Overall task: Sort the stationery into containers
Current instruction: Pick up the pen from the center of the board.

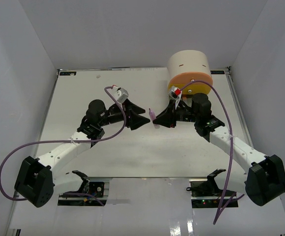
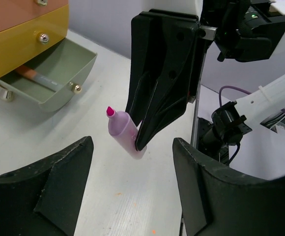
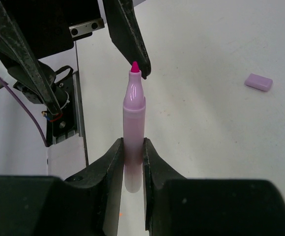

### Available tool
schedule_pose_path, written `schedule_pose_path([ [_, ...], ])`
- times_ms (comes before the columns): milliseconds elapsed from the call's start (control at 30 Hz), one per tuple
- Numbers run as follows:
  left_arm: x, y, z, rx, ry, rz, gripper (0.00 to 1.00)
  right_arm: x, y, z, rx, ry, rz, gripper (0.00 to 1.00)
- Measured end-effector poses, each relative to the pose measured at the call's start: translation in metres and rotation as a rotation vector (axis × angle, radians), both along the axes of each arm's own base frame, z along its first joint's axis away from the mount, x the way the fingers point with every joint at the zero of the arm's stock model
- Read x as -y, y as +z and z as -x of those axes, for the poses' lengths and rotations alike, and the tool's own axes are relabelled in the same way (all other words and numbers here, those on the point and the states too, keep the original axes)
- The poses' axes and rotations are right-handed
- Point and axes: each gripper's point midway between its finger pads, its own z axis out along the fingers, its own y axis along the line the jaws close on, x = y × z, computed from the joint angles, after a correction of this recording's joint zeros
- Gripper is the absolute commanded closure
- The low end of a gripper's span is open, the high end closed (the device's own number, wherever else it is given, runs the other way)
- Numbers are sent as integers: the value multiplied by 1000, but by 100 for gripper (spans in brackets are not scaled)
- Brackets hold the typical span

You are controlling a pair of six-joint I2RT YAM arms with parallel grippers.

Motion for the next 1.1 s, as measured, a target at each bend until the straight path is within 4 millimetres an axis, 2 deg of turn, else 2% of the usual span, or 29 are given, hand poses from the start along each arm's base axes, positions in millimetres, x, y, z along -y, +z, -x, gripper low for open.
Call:
schedule_pose_path([
  [567,15,-4,3,-34,-111,34,40,-4,5,10,4,83,-17,92],
  [900,20,-1,3,-31,-130,61,60,-5,6,13,-1,108,-25,92],
  [1033,20,1,3,-28,-131,67,72,-6,8,15,5,122,-34,92],
  [1100,20,1,4,-31,-135,70,82,-6,9,16,4,131,-37,92],
])
